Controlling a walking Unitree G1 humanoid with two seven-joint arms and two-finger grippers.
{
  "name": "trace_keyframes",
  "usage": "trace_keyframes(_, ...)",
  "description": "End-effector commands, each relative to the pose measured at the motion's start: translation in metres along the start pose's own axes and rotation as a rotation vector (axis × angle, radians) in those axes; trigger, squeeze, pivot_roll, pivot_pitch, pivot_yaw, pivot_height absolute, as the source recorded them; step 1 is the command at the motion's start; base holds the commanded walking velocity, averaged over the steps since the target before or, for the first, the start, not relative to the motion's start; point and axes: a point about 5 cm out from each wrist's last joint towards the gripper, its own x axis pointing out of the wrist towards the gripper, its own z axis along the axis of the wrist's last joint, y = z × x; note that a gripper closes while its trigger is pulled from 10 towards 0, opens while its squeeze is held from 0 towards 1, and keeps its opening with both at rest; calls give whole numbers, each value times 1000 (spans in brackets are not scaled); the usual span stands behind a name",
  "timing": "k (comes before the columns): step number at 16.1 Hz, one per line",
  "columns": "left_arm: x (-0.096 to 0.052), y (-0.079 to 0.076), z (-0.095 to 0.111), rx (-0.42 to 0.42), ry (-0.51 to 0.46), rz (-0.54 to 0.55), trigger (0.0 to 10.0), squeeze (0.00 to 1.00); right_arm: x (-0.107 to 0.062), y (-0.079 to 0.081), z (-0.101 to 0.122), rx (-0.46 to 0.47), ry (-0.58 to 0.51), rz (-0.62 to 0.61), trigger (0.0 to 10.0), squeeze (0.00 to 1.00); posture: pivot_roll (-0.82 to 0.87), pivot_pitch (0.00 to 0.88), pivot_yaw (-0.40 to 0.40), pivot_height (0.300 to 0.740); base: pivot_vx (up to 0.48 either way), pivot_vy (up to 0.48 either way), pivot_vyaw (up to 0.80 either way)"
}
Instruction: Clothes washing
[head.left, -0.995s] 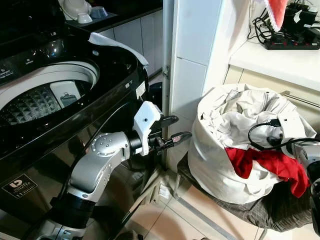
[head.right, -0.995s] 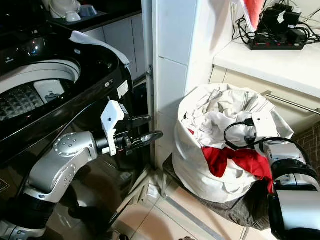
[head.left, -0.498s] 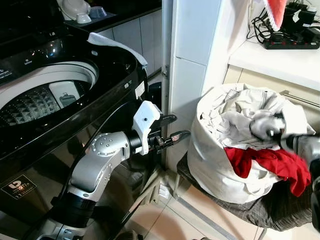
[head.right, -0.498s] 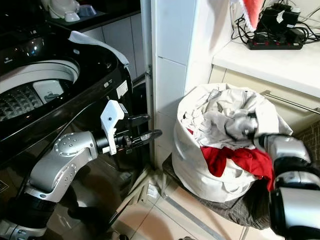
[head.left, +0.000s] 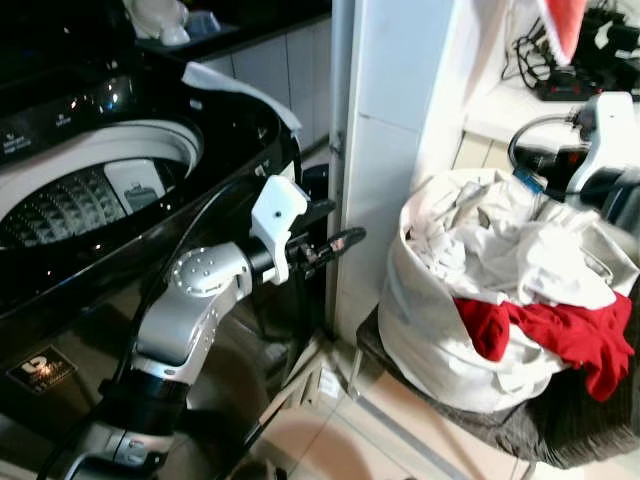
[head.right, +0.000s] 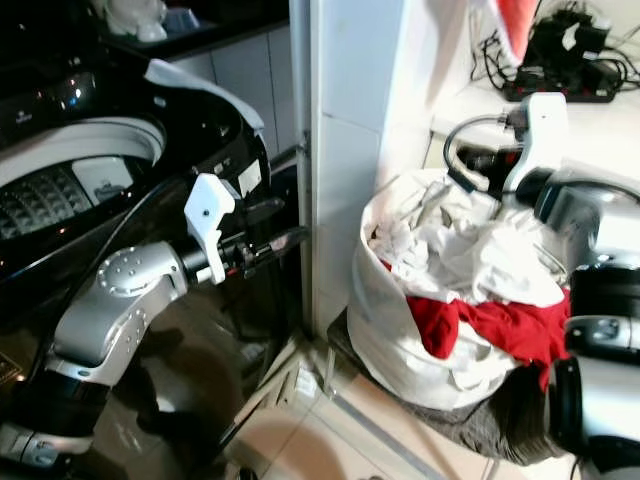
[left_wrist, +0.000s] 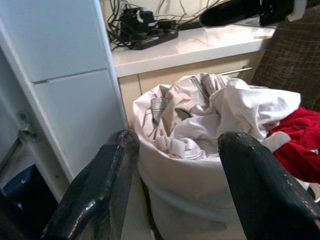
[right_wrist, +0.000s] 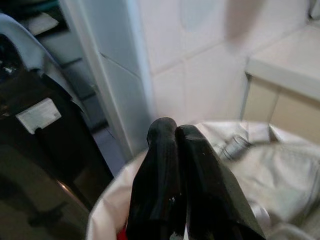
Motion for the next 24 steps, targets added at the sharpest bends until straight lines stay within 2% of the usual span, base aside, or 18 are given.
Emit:
trace_keyframes(1, 1, 4, 5, 16, -19, 19, 10000, 0, -7, 10, 23, -36, -54, 59, 0, 0, 37, 0, 26, 740, 0, 0, 0)
trace_keyframes(2, 2, 2, 4, 13, -21, 11, 10000, 0, -7, 7, 17, -129, -2, 7, 0, 0, 27, 0, 28, 740, 0, 0, 0)
trace_keyframes(3, 2, 2, 4, 13, -21, 11, 10000, 0, -7, 7, 17, -129, -2, 7, 0, 0, 27, 0, 28, 740, 0, 0, 0)
trace_keyframes(4, 3, -5, 3, -3, -25, -29, 10000, 0, -5, -7, -9, -288, 148, -140, 10000, 0, 26, 0, 27, 740, 0, 0, 0)
trace_keyframes(5, 4, -8, 3, -12, -28, -50, 10000, 0, -5, -13, -21, -347, 220, -197, 10000, 1000, 26, 0, 27, 740, 0, 0, 0)
trace_keyframes(6, 4, -12, 2, -20, -28, -69, 10000, 0, -5, -19, -43, -392, 309, -242, 10000, 1000, 26, 0, 27, 740, 0, 0, 0)
trace_keyframes(7, 4, -13, 1, -21, -26, -69, 10000, 0, -4, -21, -49, -368, 315, -253, 10000, 1000, 26, 0, 27, 740, 0, 0, 0)
trace_keyframes(8, 5, -13, 0, -23, -22, -64, 10000, 0, -4, -28, -60, -391, 353, -311, 10000, 1000, 25, 0, 29, 740, 0, 0, 0)
trace_keyframes(10, 8, -10, -2, -31, -18, -30, 10000, 0, -5, -41, -76, -381, 363, -408, 10000, 1000, 32, 0, 24, 740, 0, 0, 0)
trace_keyframes(12, 8, -10, -2, -35, -20, -30, 10000, 0, -4, -47, -83, -347, 335, -480, 10000, 1000, 35, 0, 23, 740, 0, 0, 0)
trace_keyframes(15, 7, -13, -2, -39, -19, -47, 10000, 0, -2, -48, -89, -305, 318, -491, 10000, 1000, 38, 0, 24, 740, 0, 0, 0)
trace_keyframes(17, 6, -17, -3, -44, -16, -63, 10000, 0, 0, -49, -92, -315, 316, -493, 10000, 1000, 42, 0, 26, 740, 0, 0, 0)
trace_keyframes(19, 5, -17, -3, -45, -10, -67, 10000, 0, 3, -46, -98, -274, 327, -442, 10000, 1000, 43, 0, 28, 740, 0, 0, 0)
trace_keyframes(20, 4, -17, -3, -43, -7, -71, 10000, 0, 7, -39, -108, -208, 350, -369, 10000, 1000, 48, 0, 25, 740, 0, 0, 0)
trace_keyframes(21, 4, -17, -3, -42, -7, -73, 10000, 0, 7, -38, -110, -207, 363, -367, 10000, 1000, 48, 0, 25, 740, 0, 0, 0)
trace_keyframes(22, 4, -17, -3, -41, -7, -75, 10000, 0, 5, -38, -118, -223, 422, -367, 10000, 1000, 51, 0, 22, 740, 0, 0, 0)
trace_keyframes(23, 4, -19, -2, -44, -6, -90, 10000, 0, 3, -38, -127, -221, 482, -364, 10000, 0, 52, 0, 22, 740, 0, 0, 0)
trace_keyframes(24, 3, -21, -3, -48, -2, -109, 10000, 0, 2, -38, -132, -251, 519, -365, 10000, 0, 54, 0, 20, 740, 0, 0, 0)
